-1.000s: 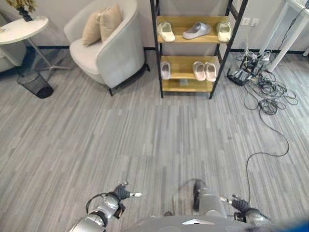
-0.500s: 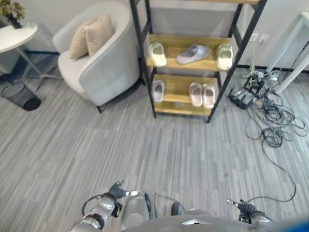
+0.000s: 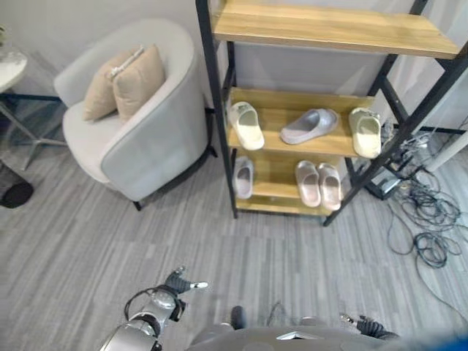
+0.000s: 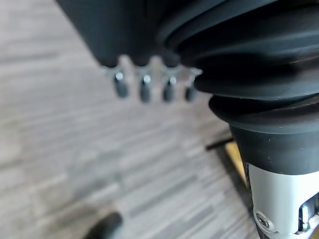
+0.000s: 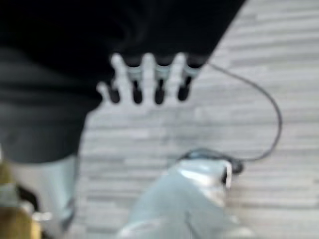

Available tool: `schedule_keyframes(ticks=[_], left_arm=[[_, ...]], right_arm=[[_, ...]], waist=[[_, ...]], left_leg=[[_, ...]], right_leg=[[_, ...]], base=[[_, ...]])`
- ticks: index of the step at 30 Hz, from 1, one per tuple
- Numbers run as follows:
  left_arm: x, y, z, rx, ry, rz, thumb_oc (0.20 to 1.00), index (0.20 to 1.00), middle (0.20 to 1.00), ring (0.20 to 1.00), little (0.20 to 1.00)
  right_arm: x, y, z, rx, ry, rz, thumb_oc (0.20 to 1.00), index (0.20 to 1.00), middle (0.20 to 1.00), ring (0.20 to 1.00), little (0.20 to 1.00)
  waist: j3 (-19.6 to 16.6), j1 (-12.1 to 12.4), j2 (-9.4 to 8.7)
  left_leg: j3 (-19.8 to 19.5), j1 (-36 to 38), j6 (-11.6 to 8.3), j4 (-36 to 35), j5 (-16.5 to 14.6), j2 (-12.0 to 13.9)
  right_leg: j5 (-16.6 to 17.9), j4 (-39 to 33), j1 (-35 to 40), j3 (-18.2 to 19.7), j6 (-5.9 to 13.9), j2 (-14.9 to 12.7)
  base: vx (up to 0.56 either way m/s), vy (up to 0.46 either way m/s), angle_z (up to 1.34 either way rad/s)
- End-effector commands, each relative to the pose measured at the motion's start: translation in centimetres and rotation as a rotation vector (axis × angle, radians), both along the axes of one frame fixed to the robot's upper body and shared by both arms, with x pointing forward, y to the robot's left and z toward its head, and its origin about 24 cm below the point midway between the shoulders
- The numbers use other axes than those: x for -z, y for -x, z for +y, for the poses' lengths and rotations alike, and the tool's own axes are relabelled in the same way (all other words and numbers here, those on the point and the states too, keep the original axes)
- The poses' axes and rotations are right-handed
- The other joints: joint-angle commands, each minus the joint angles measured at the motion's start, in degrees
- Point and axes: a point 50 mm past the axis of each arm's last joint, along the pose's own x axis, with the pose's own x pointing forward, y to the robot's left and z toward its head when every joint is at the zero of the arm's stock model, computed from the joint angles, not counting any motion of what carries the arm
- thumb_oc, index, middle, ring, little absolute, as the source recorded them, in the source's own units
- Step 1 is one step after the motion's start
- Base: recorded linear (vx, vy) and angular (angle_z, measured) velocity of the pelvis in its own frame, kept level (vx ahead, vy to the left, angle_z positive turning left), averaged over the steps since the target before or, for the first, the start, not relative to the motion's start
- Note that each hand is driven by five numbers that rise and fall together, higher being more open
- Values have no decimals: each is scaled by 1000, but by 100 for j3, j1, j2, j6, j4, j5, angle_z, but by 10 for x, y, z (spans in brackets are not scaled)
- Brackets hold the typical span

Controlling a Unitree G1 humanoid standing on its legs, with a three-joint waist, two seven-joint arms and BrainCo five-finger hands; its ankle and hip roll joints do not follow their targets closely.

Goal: Arrange the slippers neatly on the shoe rack.

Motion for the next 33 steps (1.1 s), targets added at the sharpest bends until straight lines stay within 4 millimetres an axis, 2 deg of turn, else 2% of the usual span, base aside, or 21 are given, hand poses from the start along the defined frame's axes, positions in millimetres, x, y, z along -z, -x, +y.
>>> schedule_keyframes(ticks=[1,2,4,7,10,12,16,17,22,25,29,30,31,33], left_arm=[[-1,5,9,-19,-33,-21,1000,1000,1000,1000,1000],[0,6,6,-11,-28,-18,1000,1000,1000,1000,1000],[1,9,5,-5,-31,-9,1000,1000,1000,1000,1000],[6,20,3,12,-32,27,1000,1000,1000,1000,1000],[10,29,1,6,-21,54,1000,1000,1000,1000,1000],[12,35,-1,13,-21,67,1000,1000,1000,1000,1000],[13,39,-3,4,-14,67,1000,1000,1000,1000,1000],[14,41,-5,15,-13,67,1000,1000,1000,1000,1000],[16,49,-3,28,-17,100,1000,1000,1000,1000,1000],[16,51,-2,40,-23,111,1000,1000,1000,1000,1000],[17,56,-3,72,-35,123,1000,1000,1000,1000,1000],[17,56,-3,72,-34,124,1000,1000,1000,1000,1000],[17,54,-3,80,-38,115,1000,1000,1000,1000,1000],[16,51,-5,84,-30,97,1000,1000,1000,1000,1000]], right_arm=[[-4,15,-20,49,45,29,1000,1000,1000,1000,1000],[-4,18,-21,45,49,45,1000,1000,1000,1000,1000],[-3,19,-20,41,49,46,1000,1000,1000,1000,1000],[-6,10,-24,-17,70,15,1000,1000,1000,1000,1000],[-11,-9,-25,-64,87,-52,1000,1000,1000,1000,1000],[-25,-47,-21,-161,109,-212,1000,1000,1000,1000,1000],[-55,-87,-22,-269,161,-440,1000,1000,1000,1000,1000],[-69,-102,-20,-318,180,-521,1000,1000,1000,1000,1000],[-85,-122,-11,-445,199,-599,1000,1000,1000,1000,1000],[-87,-125,-8,-473,196,-613,1000,1000,1000,1000,1000],[-122,-151,19,-646,199,-813,1000,1000,1000,1000,1000],[-122,-151,19,-646,199,-813,1000,1000,1000,1000,1000],[-136,-157,27,-719,211,-882,1000,1000,1000,1000,1000],[-147,-161,33,-795,232,-928,1000,1000,1000,1000,1000]], waist=[[111,-143,24],[156,-230,8],[160,-239,-59],[28,-179,-81],[-54,-149,-66],[-111,-103,-52],[-166,-98,-52],[-175,-82,-50],[-205,-1,-73],[-210,14,-78],[-188,46,-66],[-189,45,-66],[-177,52,-68],[-158,71,-66]], left_leg=[[-77,-350,-777,707,-564,417],[-136,-222,-883,713,-622,417],[-159,-203,-920,807,-679,383],[-181,-151,-1022,796,-638,482],[-235,-49,-1095,709,-573,589],[-316,54,-1189,578,-460,723],[-388,140,-1247,427,-354,820],[-425,159,-1265,372,-312,848],[-511,212,-1266,260,-264,874],[-524,231,-1259,249,-270,869],[-537,260,-1213,198,-313,805],[-538,259,-1213,199,-313,804],[-548,247,-1199,222,-339,787],[-559,225,-1182,262,-368,770]], right_leg=[[843,-2017,463,-82,-169,-122],[939,-3037,333,-77,-102,-208],[985,-3355,520,-109,19,-255],[906,-3550,764,-71,-3,-120],[797,-3632,942,-91,-88,7],[636,-3716,1128,-184,-194,160],[536,-3809,1271,-277,-257,280],[509,-3835,1316,-317,-279,321],[460,-3856,1419,-403,-311,365],[464,-3856,1442,-410,-310,361],[446,-3754,1414,-434,-270,300],[445,-3752,1413,-435,-270,300],[432,-3711,1400,-436,-257,275],[419,-3668,1384,-438,-244,249]], base=[[199,-143,8],[138,-184,1],[76,-173,18],[23,-192,46],[23,-193,-3],[-2,-218,9],[-3,-98,18],[-23,-64,29],[-15,-22,15],[-2,12,3],[7,58,7],[10,62,3],[6,47,4],[-1,48,5]])
